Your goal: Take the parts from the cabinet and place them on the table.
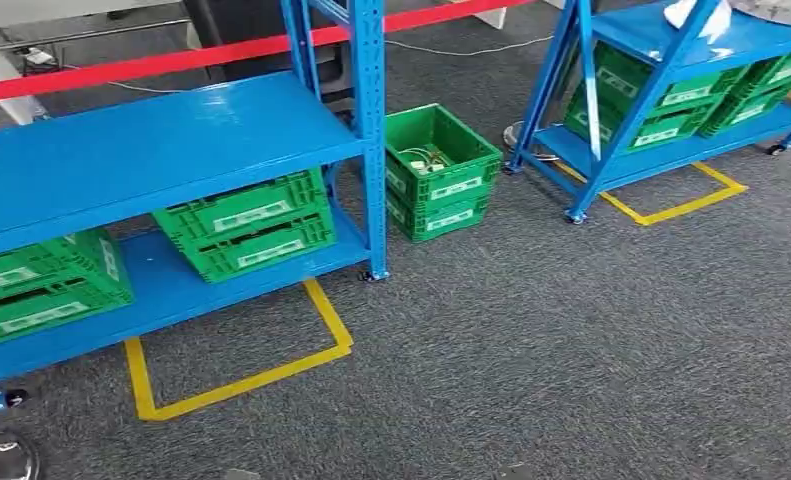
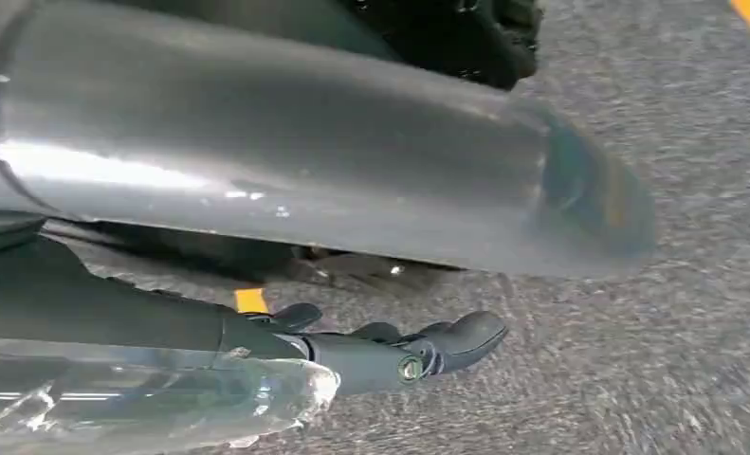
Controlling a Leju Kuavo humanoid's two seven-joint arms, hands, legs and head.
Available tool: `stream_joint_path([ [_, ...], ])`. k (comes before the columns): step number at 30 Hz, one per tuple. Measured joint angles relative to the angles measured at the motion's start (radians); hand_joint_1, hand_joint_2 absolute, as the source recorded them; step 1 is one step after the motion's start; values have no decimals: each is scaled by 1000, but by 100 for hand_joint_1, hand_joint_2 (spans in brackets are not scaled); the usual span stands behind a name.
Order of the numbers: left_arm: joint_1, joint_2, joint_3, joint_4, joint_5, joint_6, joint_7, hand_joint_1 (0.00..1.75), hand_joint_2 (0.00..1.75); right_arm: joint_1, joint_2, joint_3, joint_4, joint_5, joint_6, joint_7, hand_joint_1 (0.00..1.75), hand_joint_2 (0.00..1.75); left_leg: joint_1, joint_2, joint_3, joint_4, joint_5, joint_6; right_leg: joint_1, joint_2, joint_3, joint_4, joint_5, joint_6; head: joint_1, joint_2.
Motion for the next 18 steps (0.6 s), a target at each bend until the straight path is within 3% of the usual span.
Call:
stream_joint_path([
  [1,1,0,0,0,0,0,0,0,0,0,0,0,0,0,0,0,0,0,-1,-11,-8,0,7,-1,0,0,-4,23,-4,0,0,0],
  [2,1,0,1,0,0,0,0,0,0,0,0,-2,0,0,0,0,0,0,-1,-24,-16,1,15,-4,-1,1,16,2,18,-2,0,0],
  [4,0,0,3,0,0,0,0,0,0,-3,0,-5,-1,0,0,0,0,0,0,-53,-31,1,24,-11,-2,12,106,-150,95,-6,1,0],
  [5,-1,-2,3,0,-2,0,-2,0,0,-4,0,-5,-1,0,0,0,0,0,0,-65,-36,3,31,-16,-5,43,161,-239,124,-9,1,0],
  [6,-1,-2,4,-2,-6,0,-5,0,0,-5,0,-5,-1,0,0,-1,0,0,-4,-75,-44,5,37,-22,-7,101,206,-306,120,-11,2,0],
  [7,-3,-2,4,-3,-10,0,-6,0,0,-4,0,-6,-1,0,0,-2,0,0,-6,-87,-48,8,46,-28,-9,99,206,-308,126,-14,-2,0],
  [9,0,-2,5,-4,-12,0,-8,0,0,-2,0,-6,-1,0,1,-3,0,0,-4,-110,-54,7,61,-38,-3,74,192,-308,126,-17,0,0],
  [10,2,-1,6,-5,-13,0,-8,0,0,-1,0,-7,-1,0,1,-3,0,0,-3,-124,-57,6,65,-43,-4,59,191,-310,130,-25,3,0],
  [11,4,0,9,-5,-12,0,-8,0,0,-2,2,-8,-1,1,2,-3,0,0,-1,-108,-62,13,60,-45,-10,37,188,-311,136,-35,3,0],
  [12,5,-2,12,-5,-13,0,-8,0,0,-3,2,-9,-2,0,2,-4,0,0,-6,-57,-74,44,19,-48,-7,28,184,-311,140,-42,-8,0],
  [13,4,-2,13,-5,-13,0,-8,0,0,0,2,-10,-2,0,2,-4,0,0,-6,-25,-101,117,-39,-54,-4,9,180,-311,142,-46,-14,0],
  [15,3,-2,14,-5,-15,0,-8,0,0,9,2,-11,-2,0,1,-4,0,0,-2,-2,-157,283,-123,-61,1,-30,174,-310,144,-49,-13,0],
  [16,4,-2,15,-5,-15,0,-8,0,0,10,2,-13,-2,0,1,-4,0,0,0,2,-166,329,-136,-62,3,-46,171,-309,145,-49,-13,0],
  [17,7,-2,15,-5,-15,0,-8,0,0,10,2,-13,-2,0,1,-4,0,0,2,4,-152,328,-124,-62,4,-61,171,-309,145,-49,-13,0],
  [18,8,-2,16,-5,-15,0,-8,0,0,9,2,-13,-2,0,1,-4,0,0,1,6,-116,279,-91,-59,6,-76,173,-309,144,-49,-14,0],
])
